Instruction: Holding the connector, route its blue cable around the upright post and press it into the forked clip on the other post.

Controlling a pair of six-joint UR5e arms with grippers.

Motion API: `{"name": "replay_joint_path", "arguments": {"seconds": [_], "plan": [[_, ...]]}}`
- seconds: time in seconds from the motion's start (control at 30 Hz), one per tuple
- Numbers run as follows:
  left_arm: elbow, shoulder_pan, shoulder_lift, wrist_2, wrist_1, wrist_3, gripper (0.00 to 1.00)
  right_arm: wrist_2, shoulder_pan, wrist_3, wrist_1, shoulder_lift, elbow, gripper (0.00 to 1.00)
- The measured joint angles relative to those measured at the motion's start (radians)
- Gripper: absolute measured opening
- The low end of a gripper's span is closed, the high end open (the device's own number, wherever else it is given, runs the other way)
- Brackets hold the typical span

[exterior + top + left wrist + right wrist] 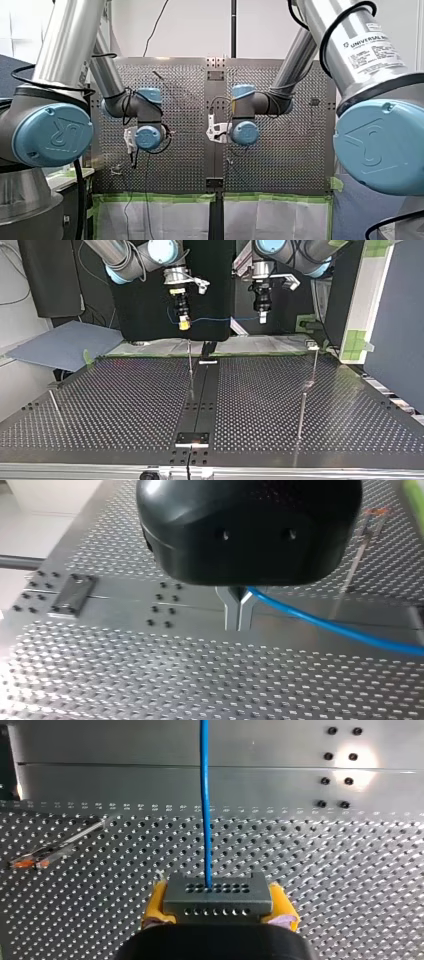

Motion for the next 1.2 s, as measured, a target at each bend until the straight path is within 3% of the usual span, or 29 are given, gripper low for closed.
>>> {"name": "replay_joint_path", "arguments": {"seconds": [0.23,0.67,0.93,1.2], "plan": [[0.066,0.008,0.066,-0.008,-0.067,-0.007,0.00,-0.062,-0.008,-0.005,0.070,-0.070,-0.034,0.00],[0.133,0.043,0.185,-0.052,-0.185,-0.007,0.00,-0.119,-0.010,-0.008,0.183,-0.183,-0.127,0.00],[0.168,0.074,0.257,-0.067,-0.257,-0.013,0.00,-0.169,-0.022,-0.005,0.243,-0.243,-0.179,0.00],[0.243,0.099,0.312,-0.072,-0.333,-0.012,0.00,-0.213,-0.037,0.000,0.276,-0.313,-0.219,0.00]]}}
